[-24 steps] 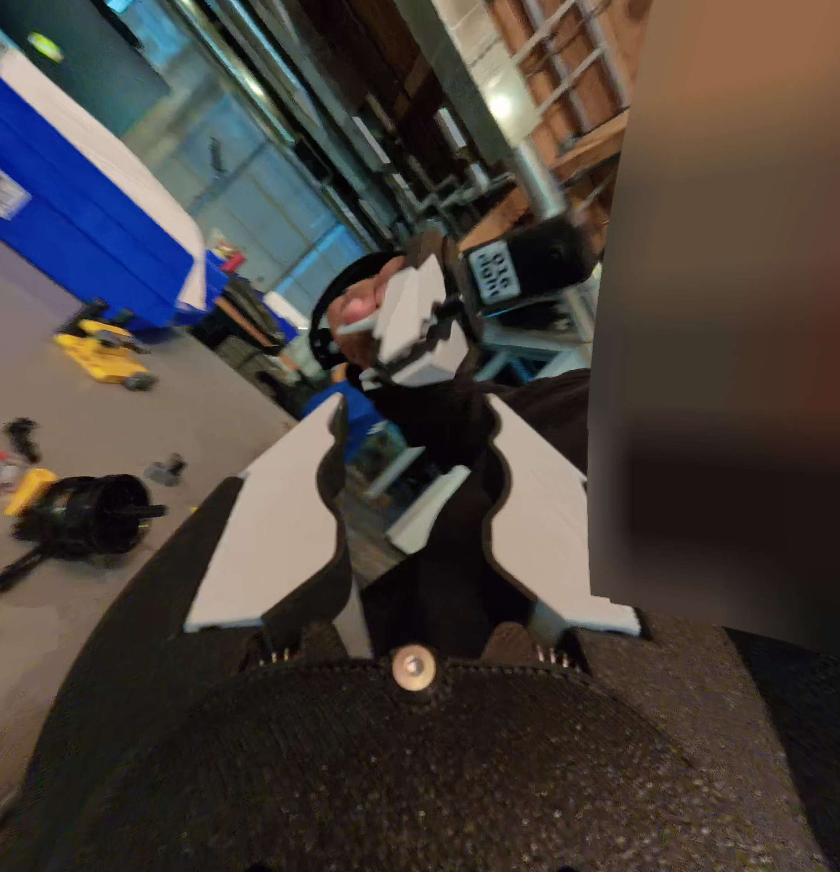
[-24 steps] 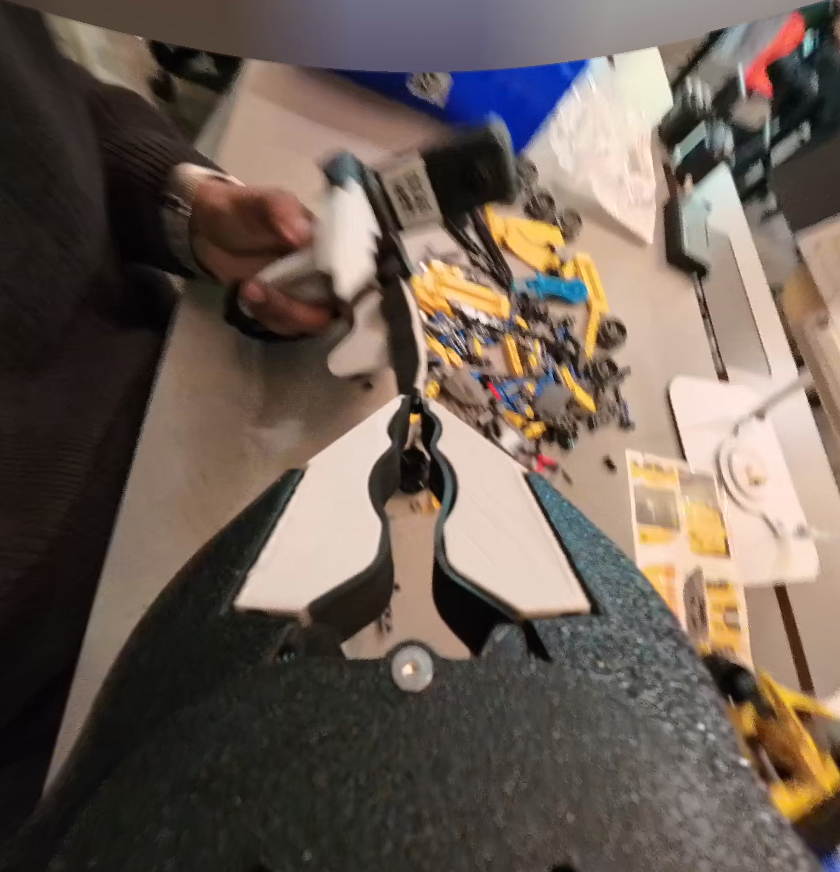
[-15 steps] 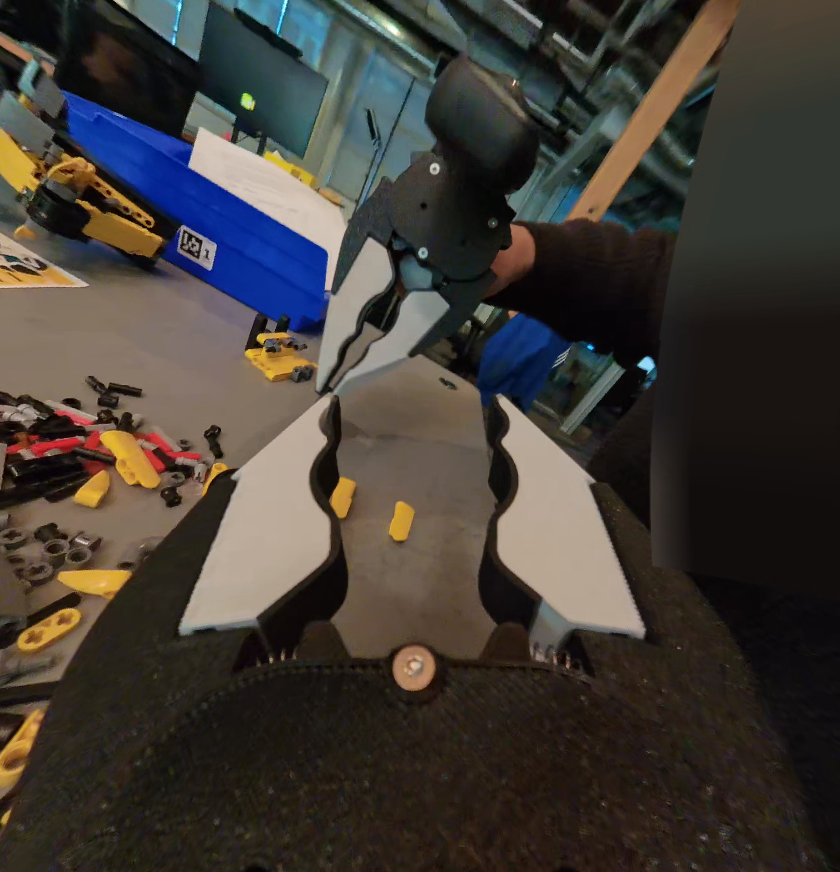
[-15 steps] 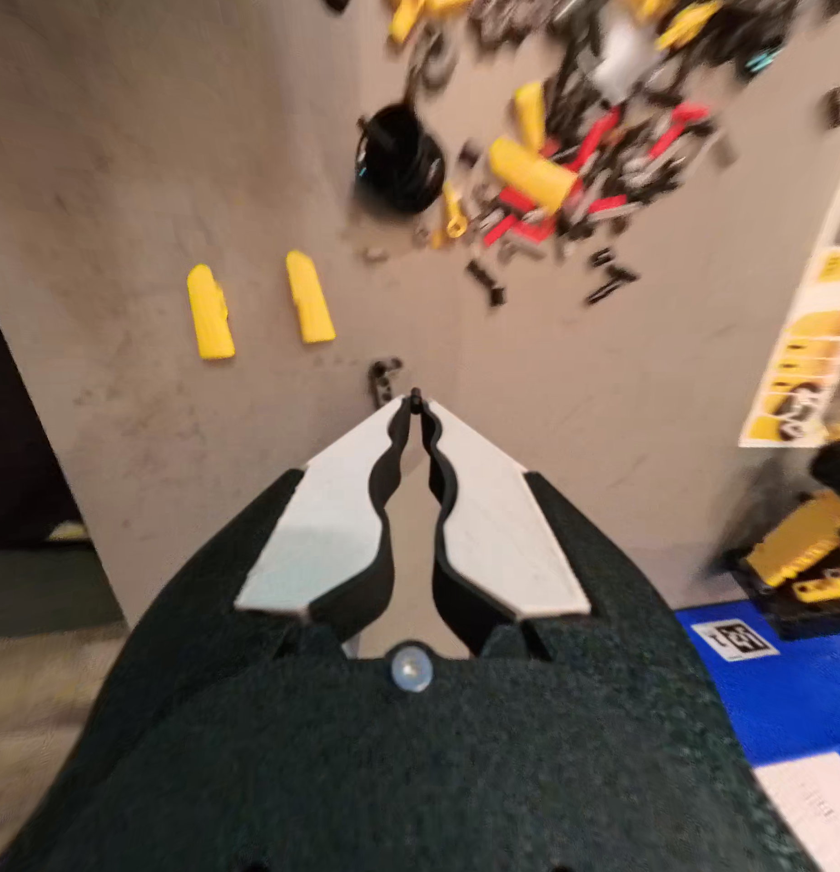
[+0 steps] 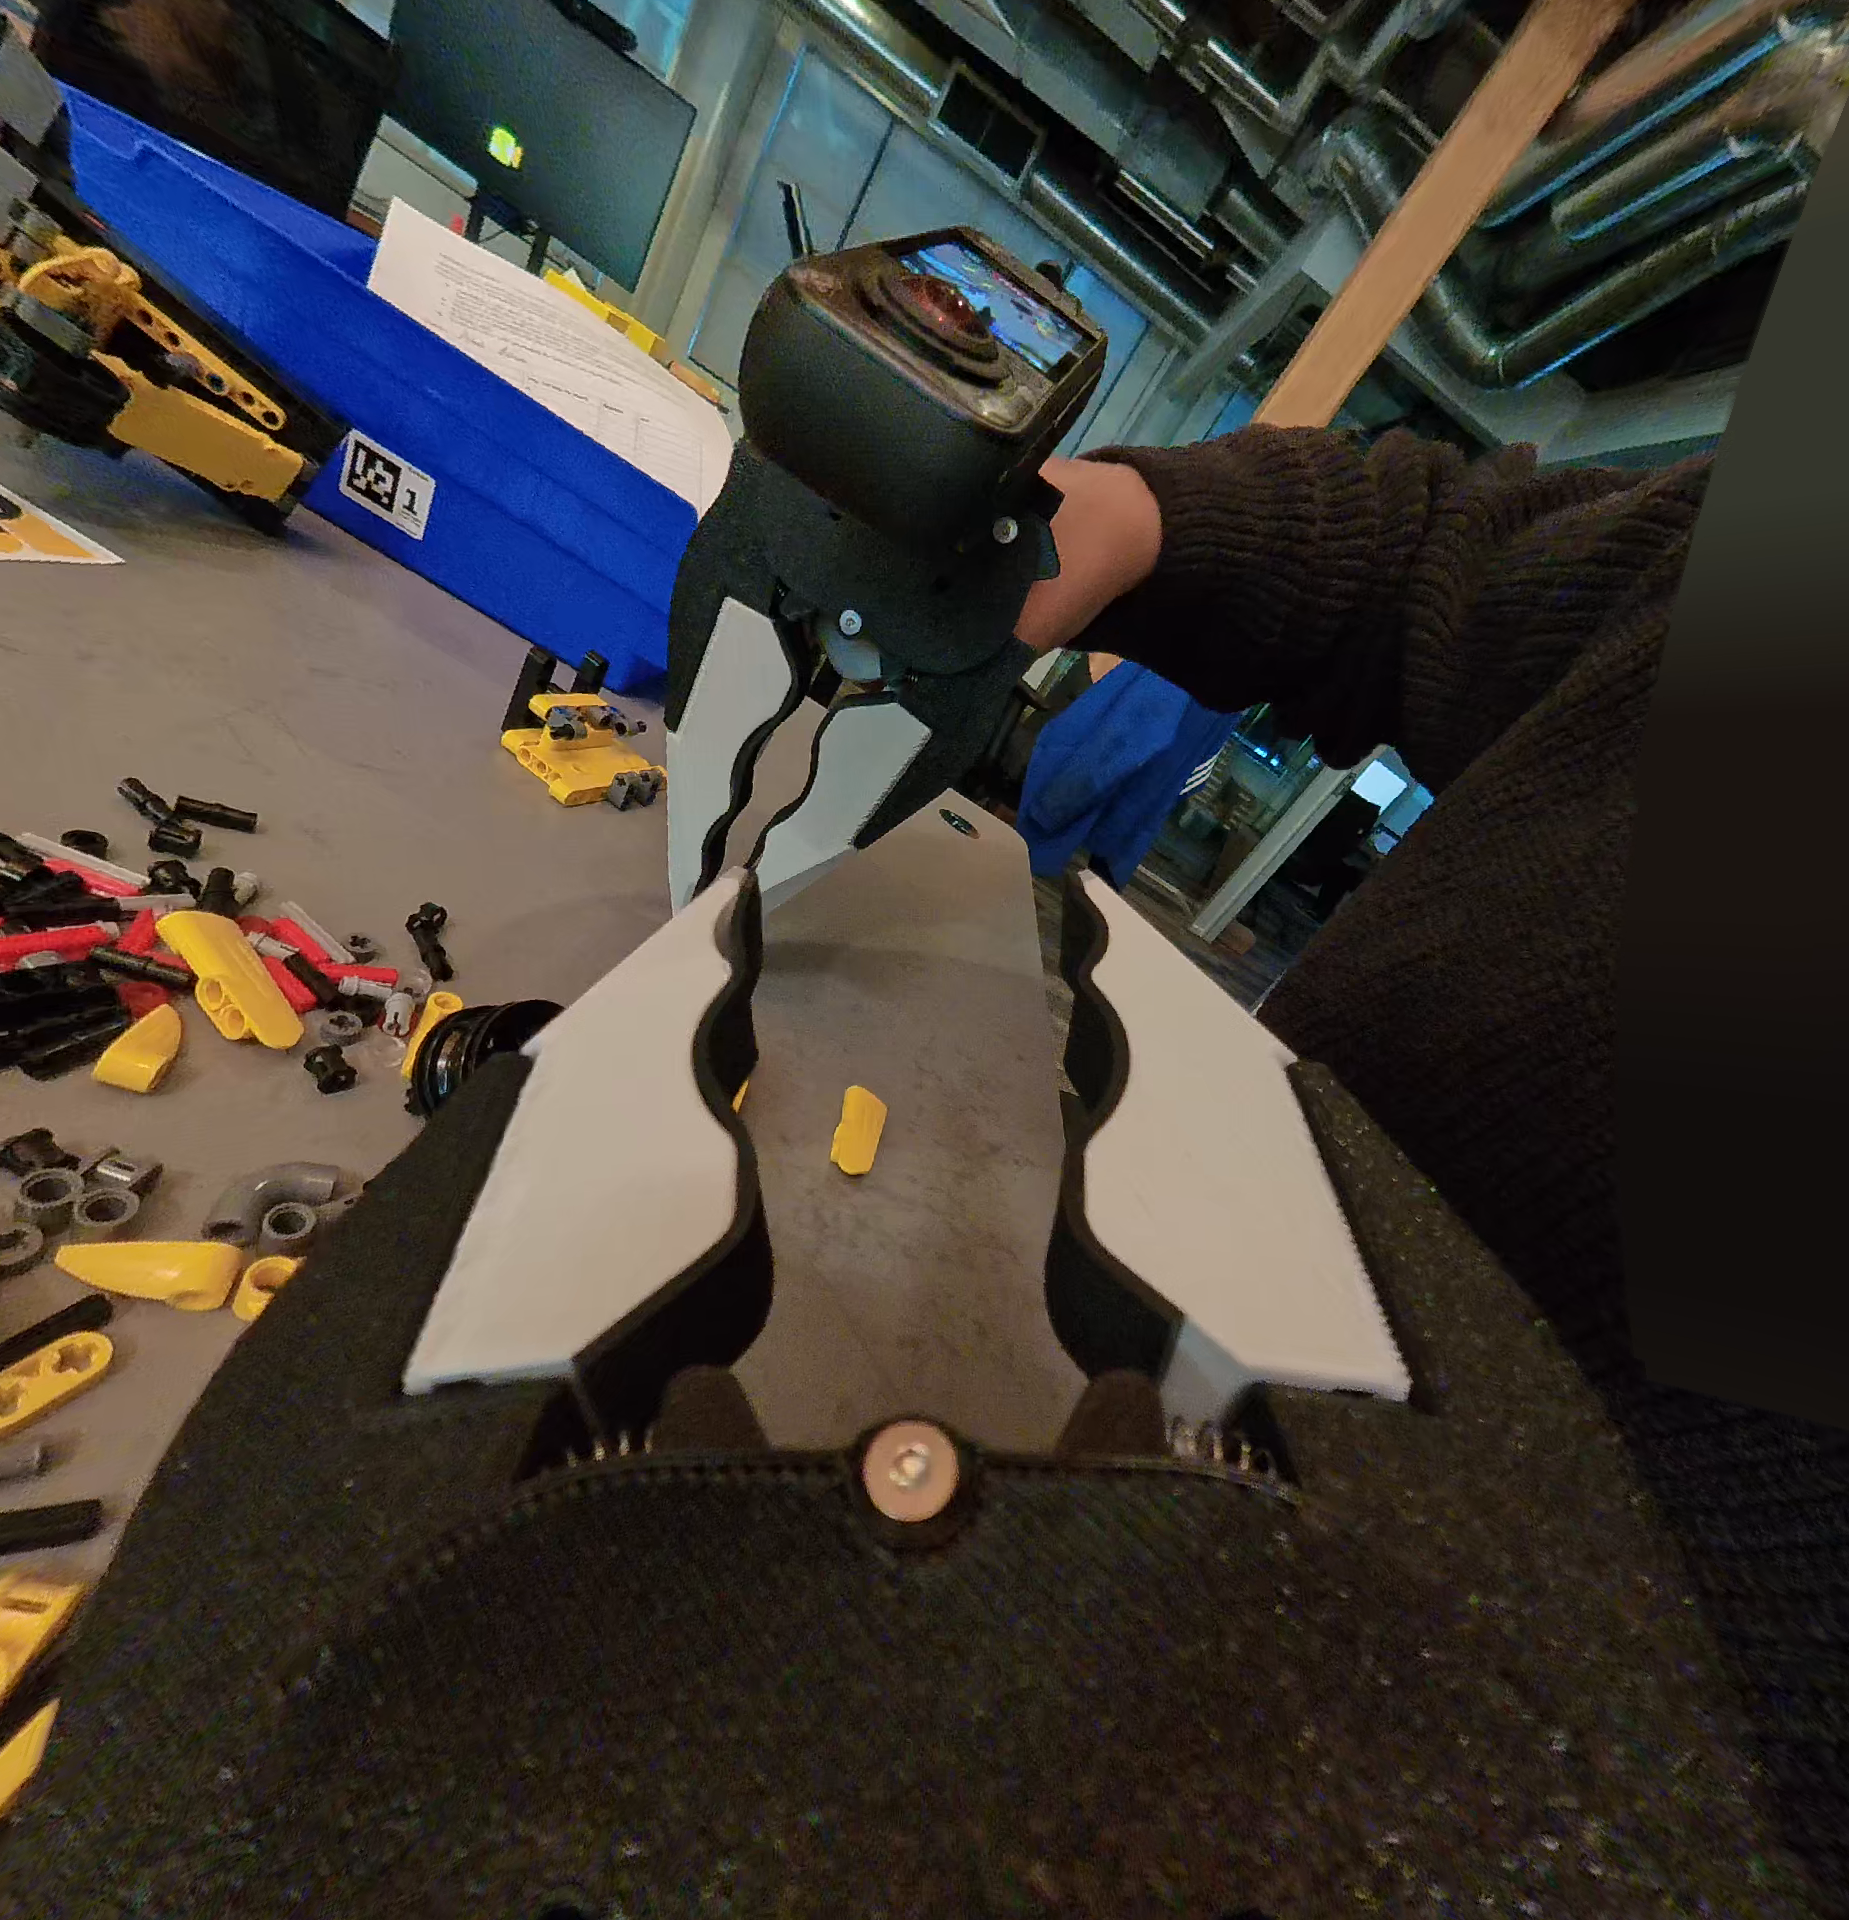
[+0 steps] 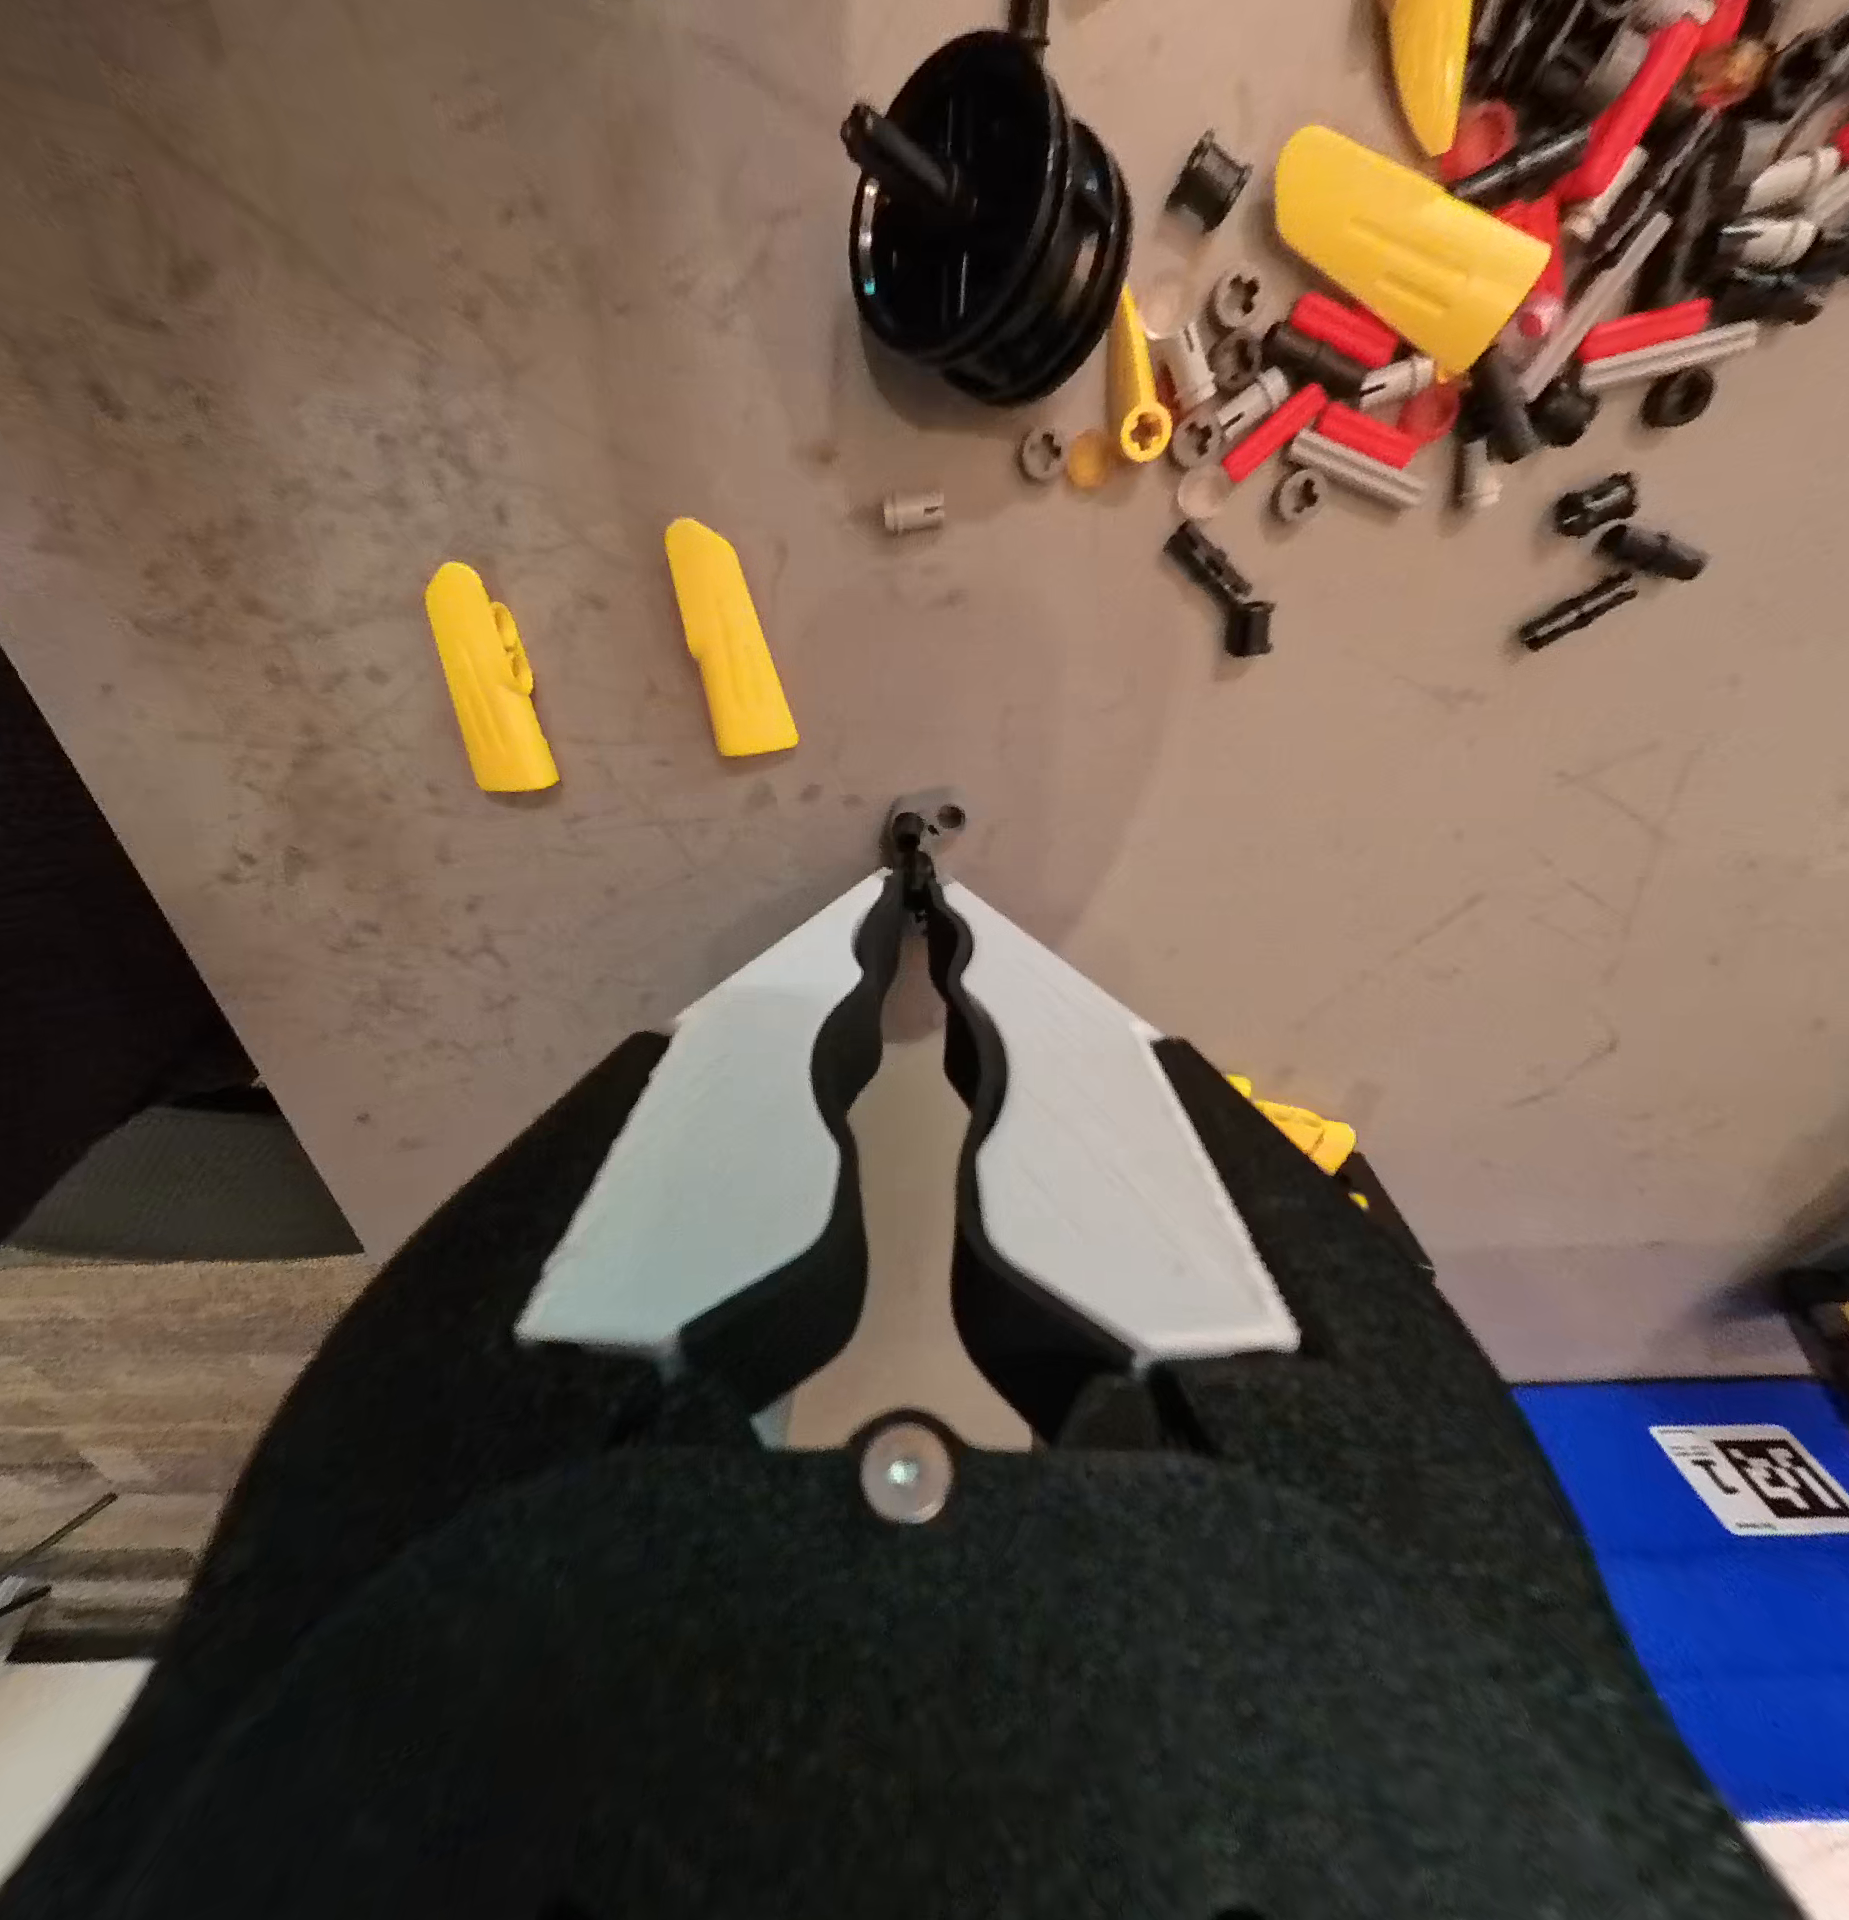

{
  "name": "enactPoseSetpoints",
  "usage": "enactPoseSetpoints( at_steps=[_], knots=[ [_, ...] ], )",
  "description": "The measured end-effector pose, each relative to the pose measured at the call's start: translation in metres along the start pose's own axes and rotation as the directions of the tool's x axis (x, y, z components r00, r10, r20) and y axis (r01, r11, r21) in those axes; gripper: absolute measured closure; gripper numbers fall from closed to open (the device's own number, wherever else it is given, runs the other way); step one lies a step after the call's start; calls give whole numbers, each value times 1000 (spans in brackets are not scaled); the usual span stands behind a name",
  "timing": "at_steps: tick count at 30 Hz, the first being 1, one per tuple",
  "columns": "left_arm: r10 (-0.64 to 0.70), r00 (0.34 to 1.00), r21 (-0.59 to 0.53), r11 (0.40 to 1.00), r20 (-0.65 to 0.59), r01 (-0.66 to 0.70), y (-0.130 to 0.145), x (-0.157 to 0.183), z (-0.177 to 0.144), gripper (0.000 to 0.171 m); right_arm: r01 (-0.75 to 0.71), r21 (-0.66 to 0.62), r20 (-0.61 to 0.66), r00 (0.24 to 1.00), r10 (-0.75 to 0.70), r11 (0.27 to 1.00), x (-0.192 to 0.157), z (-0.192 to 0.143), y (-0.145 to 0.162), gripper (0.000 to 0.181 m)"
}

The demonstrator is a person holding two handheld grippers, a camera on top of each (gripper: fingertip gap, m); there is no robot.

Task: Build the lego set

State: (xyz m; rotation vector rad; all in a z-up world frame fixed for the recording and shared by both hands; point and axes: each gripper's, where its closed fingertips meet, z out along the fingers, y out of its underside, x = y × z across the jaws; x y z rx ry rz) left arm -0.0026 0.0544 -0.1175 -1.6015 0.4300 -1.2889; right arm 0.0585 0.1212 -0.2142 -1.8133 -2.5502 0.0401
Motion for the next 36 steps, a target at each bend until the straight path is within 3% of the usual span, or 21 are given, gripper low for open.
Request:
enactPoseSetpoints(
  at_steps=[14, 28, 31, 36],
  knots=[
    [-3, 1000, -3, 1000, 0, 3, 1, 0, 0, 118, 31, -39, -6, 999, -31, 999, -1, 7, 3, 177],
    [-26, 1000, -6, 1000, -13, 26, 1, -1, 1, 118, 60, 65, -23, 998, -59, 996, -1, 7, 1, 177],
    [-31, 999, -5, 1000, -13, 30, 1, -1, 1, 118, 42, 123, -12, 999, -41, 991, -2, 6, -2, 158],
    [-33, 999, -6, 999, -9, 33, 1, -2, 1, 118, 21, 163, -58, 998, -11, 986, 4, 6, 3, 153]
  ],
)
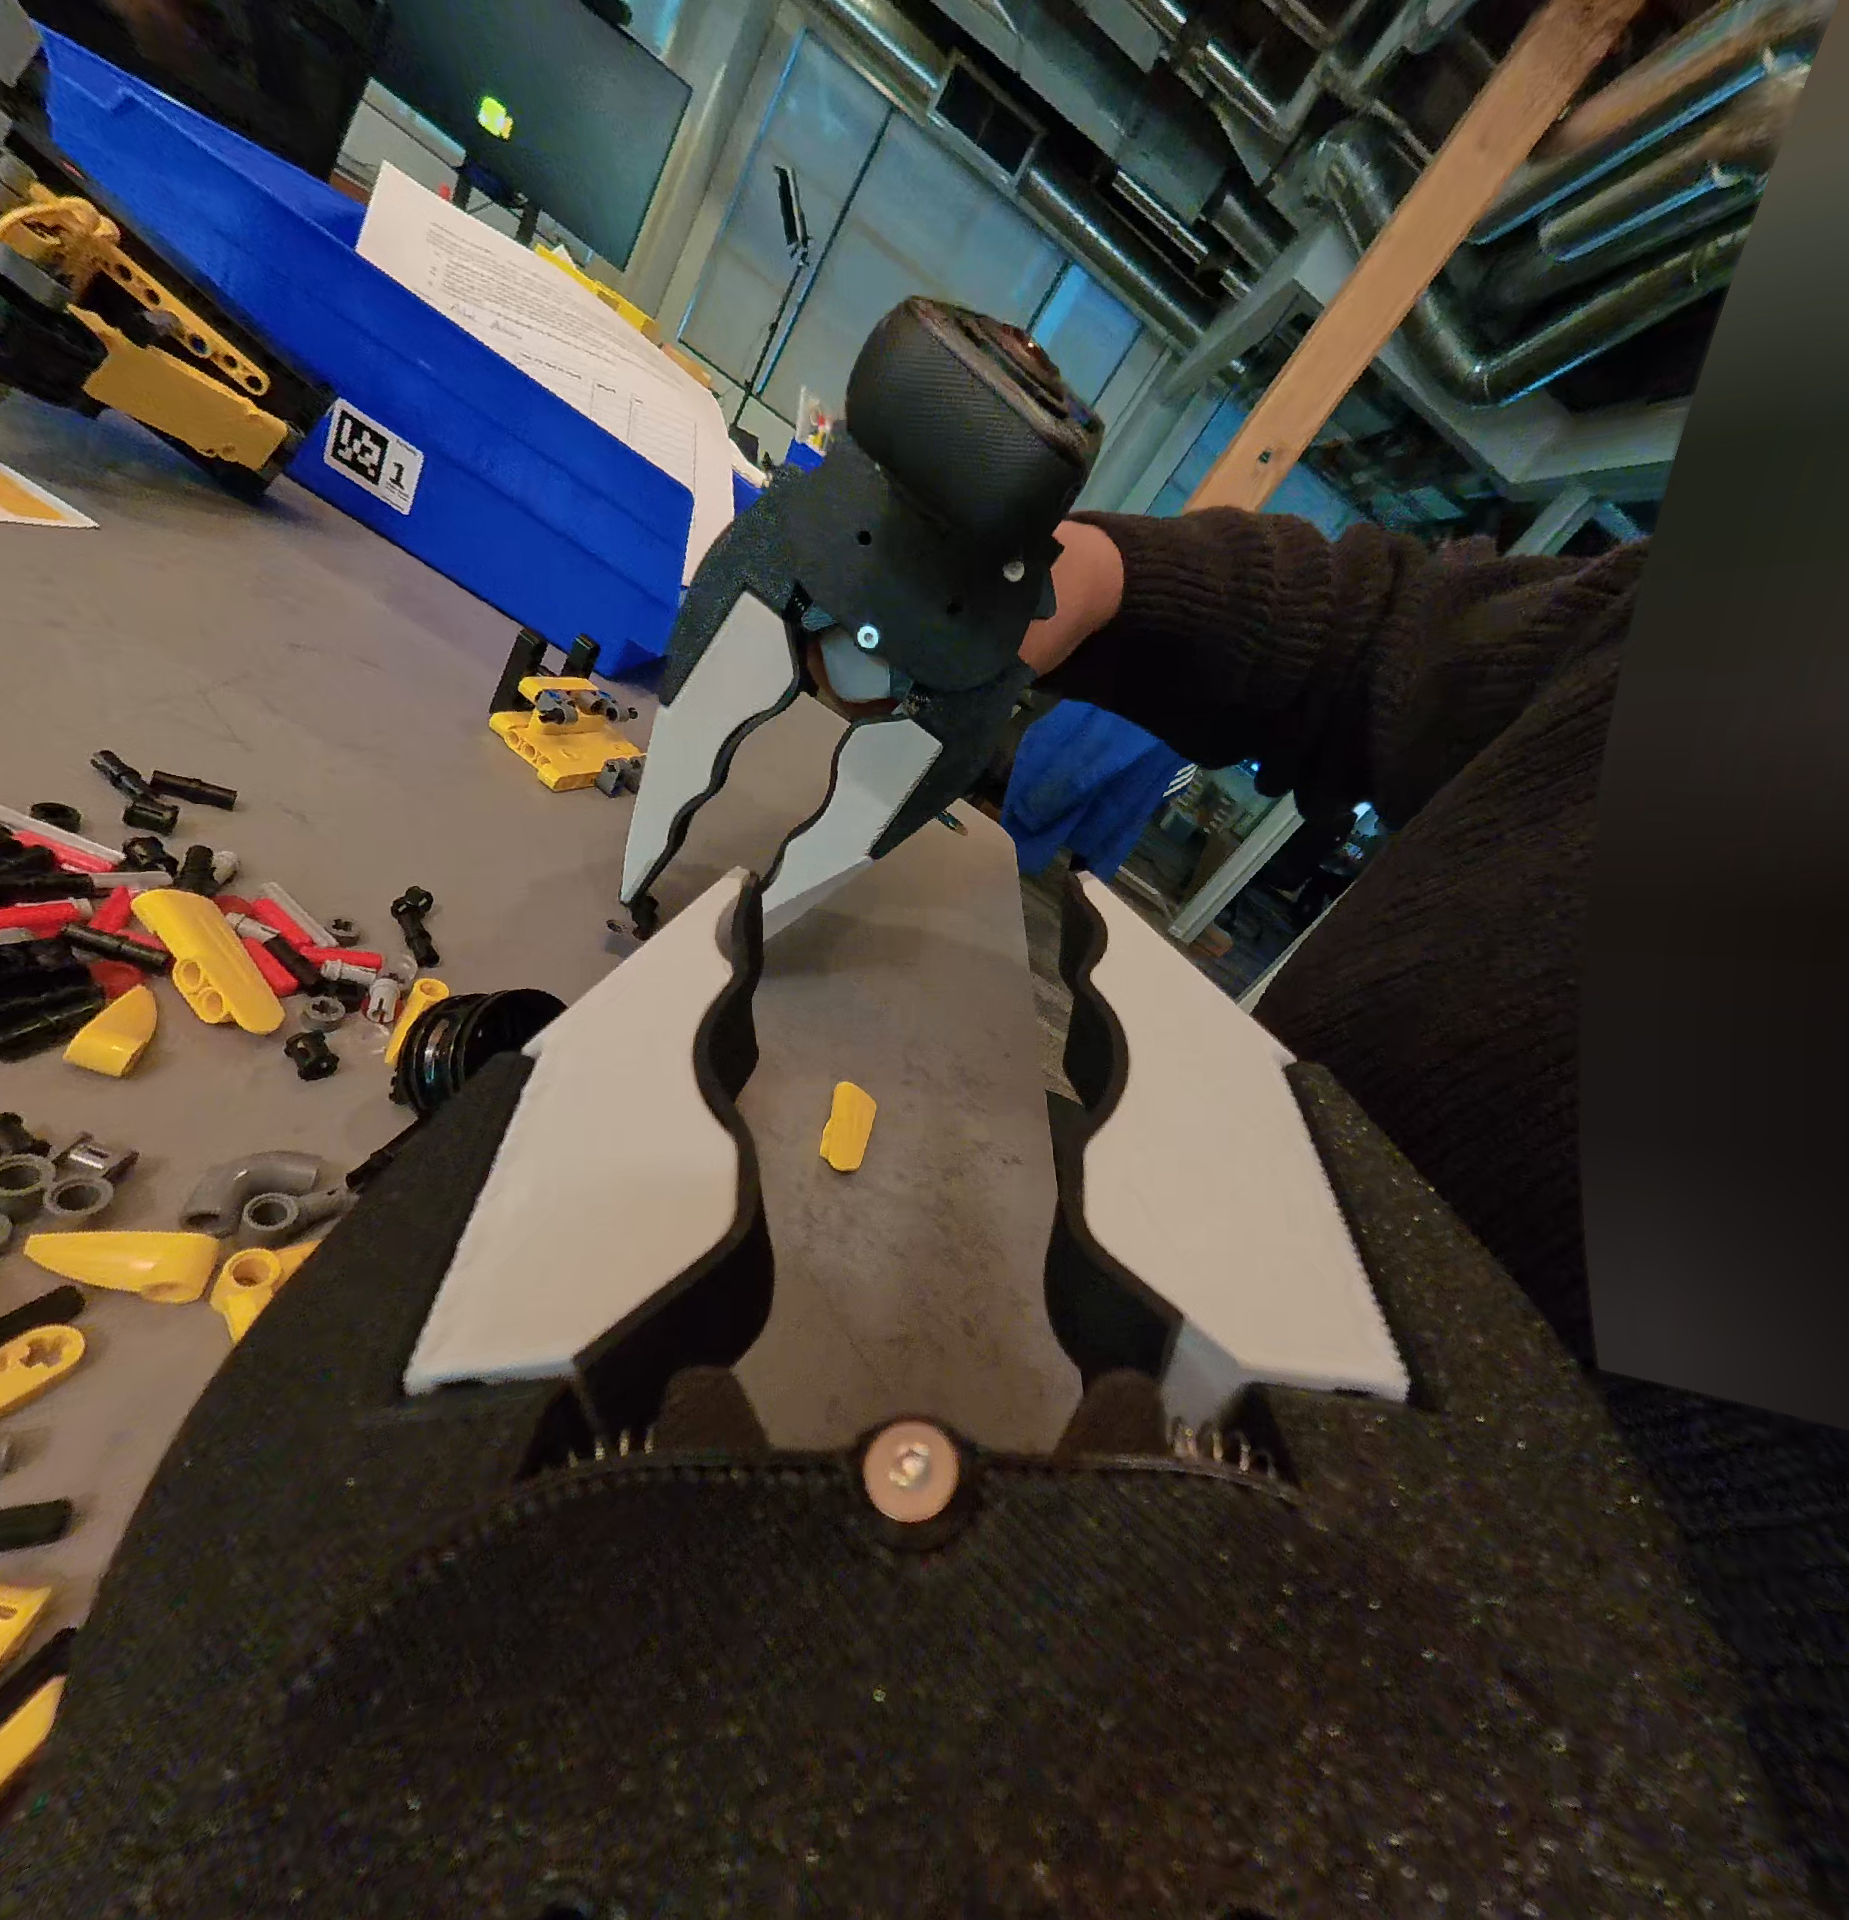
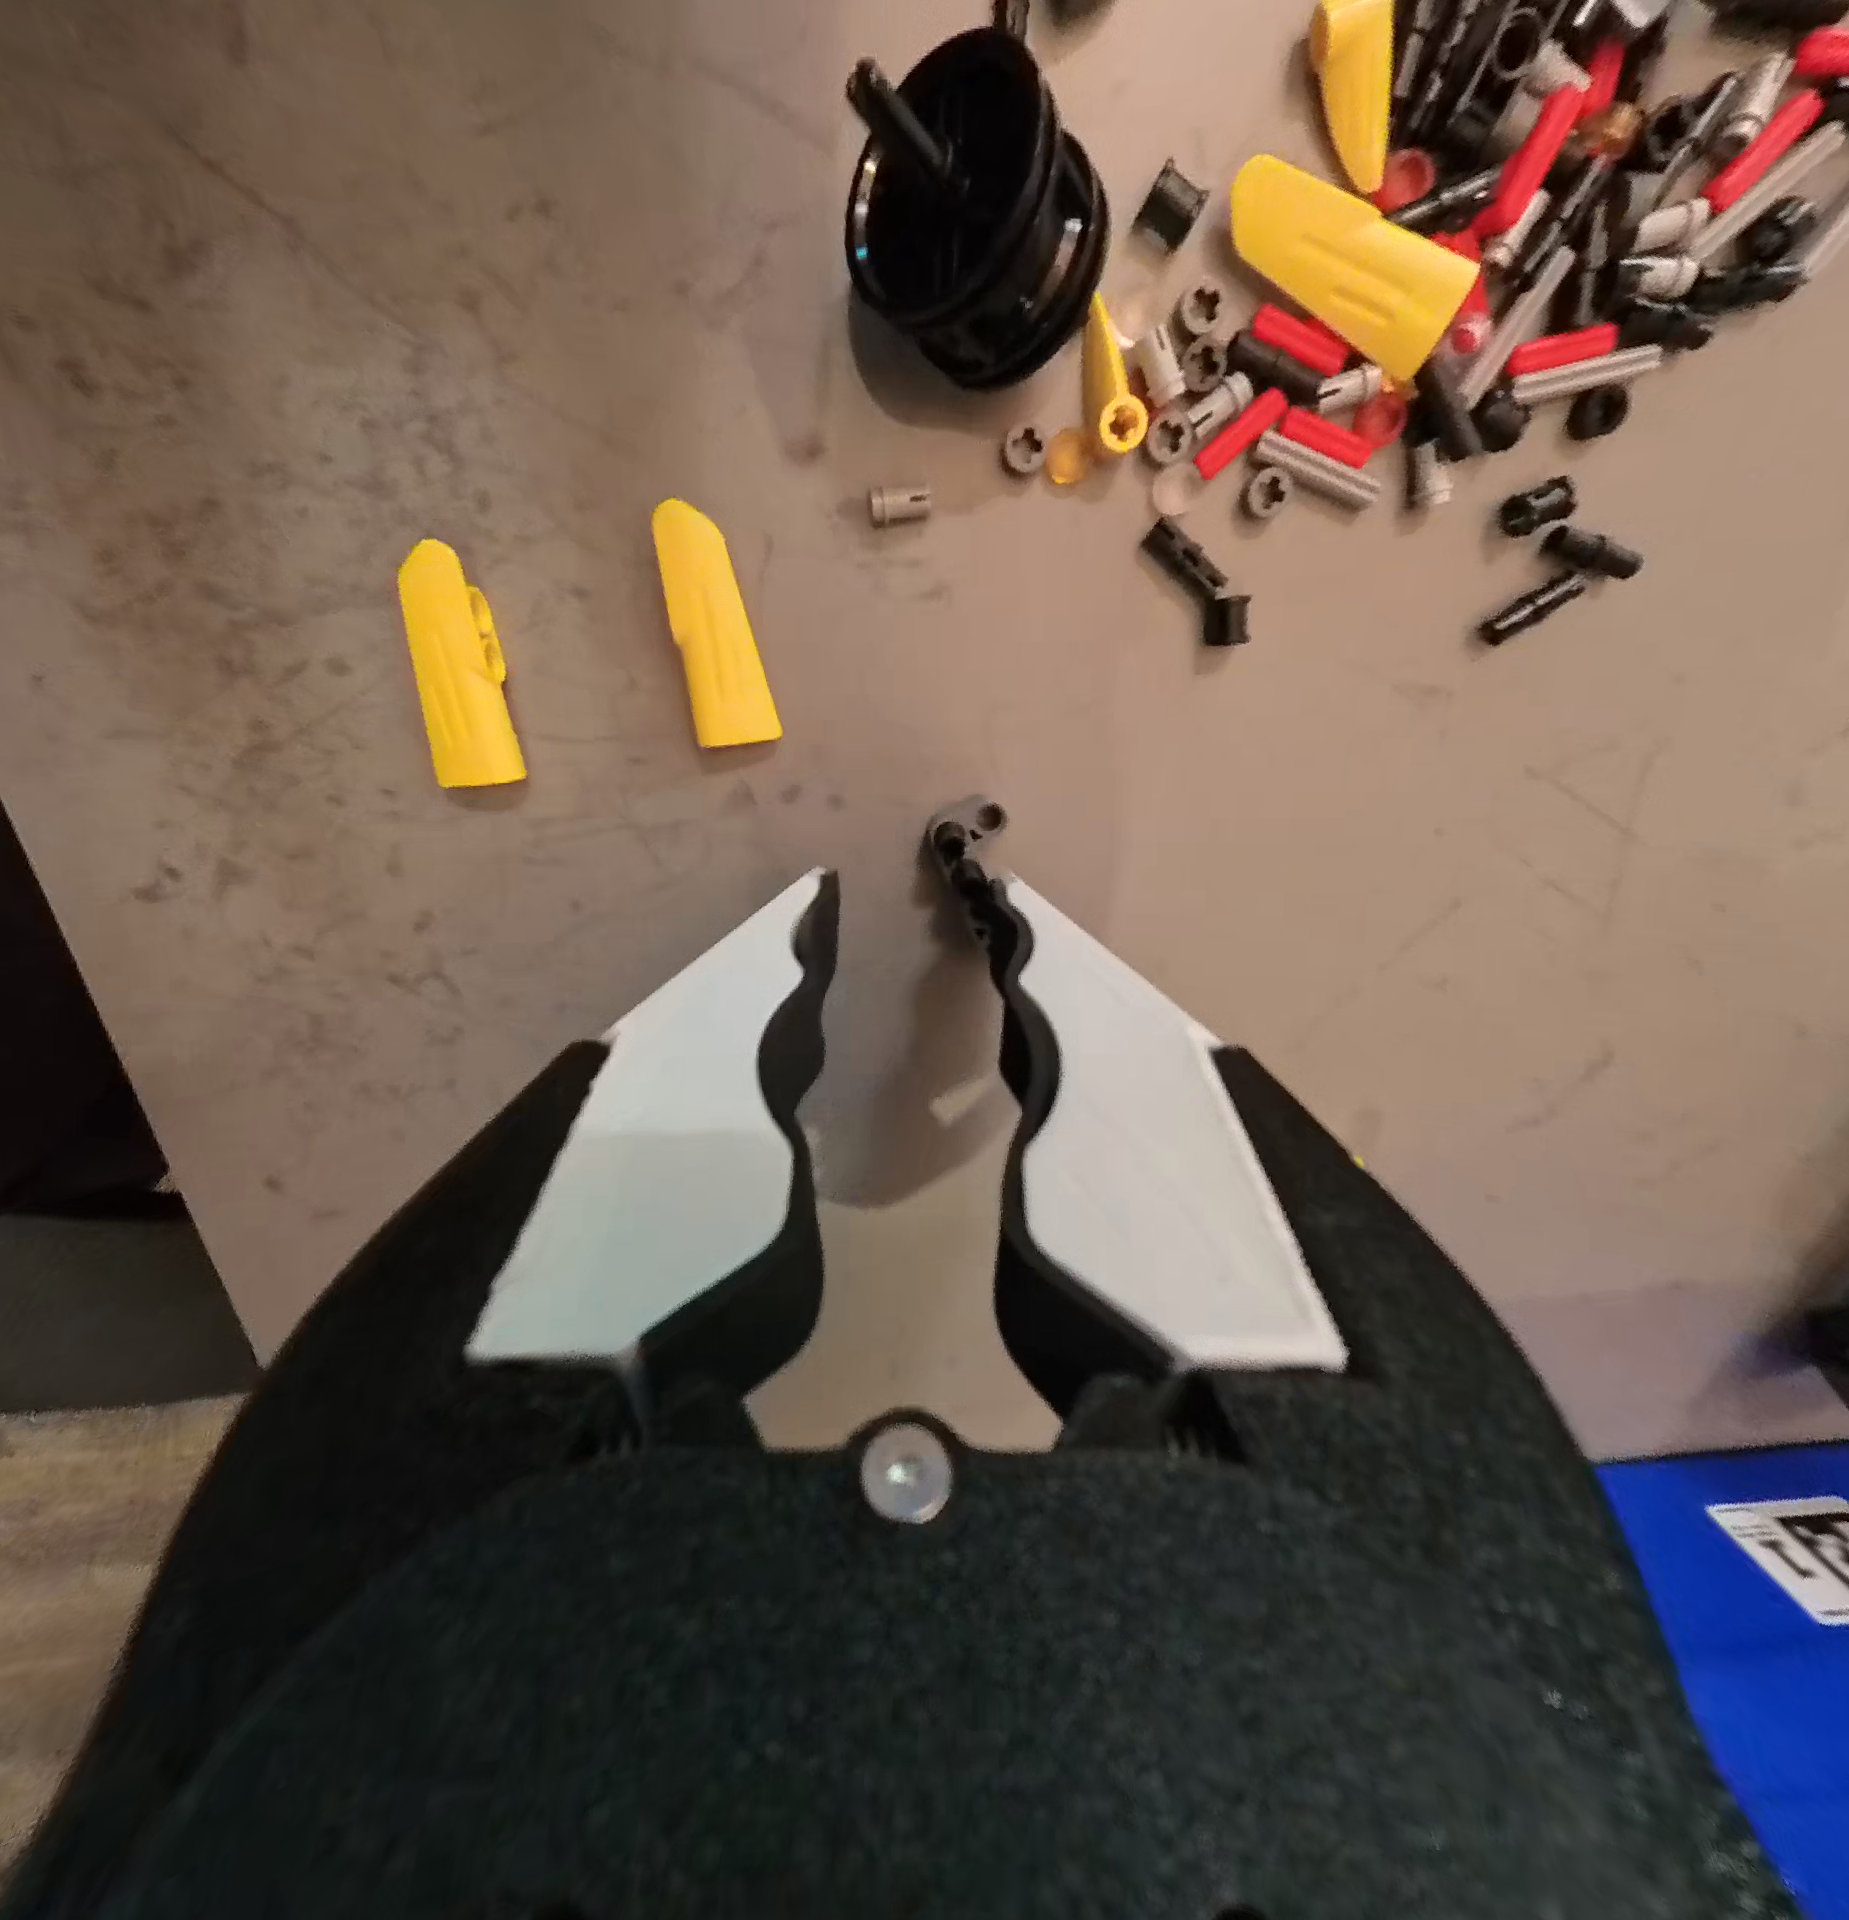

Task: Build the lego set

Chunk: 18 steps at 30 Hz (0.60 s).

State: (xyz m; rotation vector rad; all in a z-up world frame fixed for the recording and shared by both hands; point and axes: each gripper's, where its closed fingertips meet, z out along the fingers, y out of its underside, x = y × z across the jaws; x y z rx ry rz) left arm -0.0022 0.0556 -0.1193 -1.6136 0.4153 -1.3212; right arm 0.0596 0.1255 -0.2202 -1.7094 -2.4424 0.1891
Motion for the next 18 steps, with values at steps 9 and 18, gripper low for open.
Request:
enactPoseSetpoints(
  at_steps=[9, 18],
  knots=[
    [3, 1000, -6, 1000, 0, -3, 1, 1, 1, 117, -31, 141, -91, 995, 44, 989, 11, 4, 3, 138],
    [70, 997, -27, 997, 34, -69, 3, 1, 5, 113, -217, 457, 9, 971, 240, 863, 15, 7, -4, 174]
  ],
)
